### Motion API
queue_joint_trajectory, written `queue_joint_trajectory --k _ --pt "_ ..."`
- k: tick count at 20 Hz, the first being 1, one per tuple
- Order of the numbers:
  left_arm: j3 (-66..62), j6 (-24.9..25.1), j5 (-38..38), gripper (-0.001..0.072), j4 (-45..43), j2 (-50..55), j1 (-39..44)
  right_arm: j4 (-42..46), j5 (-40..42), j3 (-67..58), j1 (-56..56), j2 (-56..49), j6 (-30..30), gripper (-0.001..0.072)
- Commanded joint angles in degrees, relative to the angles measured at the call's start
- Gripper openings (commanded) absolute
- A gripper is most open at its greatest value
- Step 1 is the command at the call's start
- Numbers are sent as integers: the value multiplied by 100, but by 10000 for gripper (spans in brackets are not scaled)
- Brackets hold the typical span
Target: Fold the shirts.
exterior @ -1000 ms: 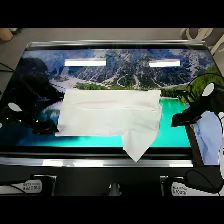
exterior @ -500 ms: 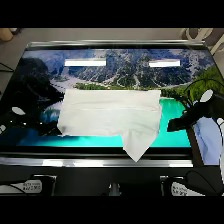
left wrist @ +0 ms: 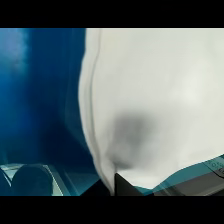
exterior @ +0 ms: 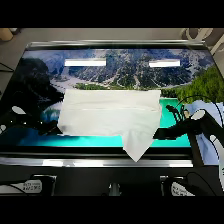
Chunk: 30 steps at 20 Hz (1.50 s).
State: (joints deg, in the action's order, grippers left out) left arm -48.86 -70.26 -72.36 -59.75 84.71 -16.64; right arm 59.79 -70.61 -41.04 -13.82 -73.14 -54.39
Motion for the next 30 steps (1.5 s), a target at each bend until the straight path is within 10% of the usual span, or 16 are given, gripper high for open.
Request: queue_joint_trajectory --k 1,11,15,30 --pt "-9 52 -42 21 114 -17 -7 -280 415 337 4 22 2 471" --pt "-9 90 -42 21 177 -20 -7 -704 695 874 7 -2 -33 346" --pt "-9 90 -37 21 177 -17 -7 -704 673 879 4 0 -33 19" --pt "-2400 -330 221 18 282 232 295 -1207 1019 -3008 4 -1045 297 17"
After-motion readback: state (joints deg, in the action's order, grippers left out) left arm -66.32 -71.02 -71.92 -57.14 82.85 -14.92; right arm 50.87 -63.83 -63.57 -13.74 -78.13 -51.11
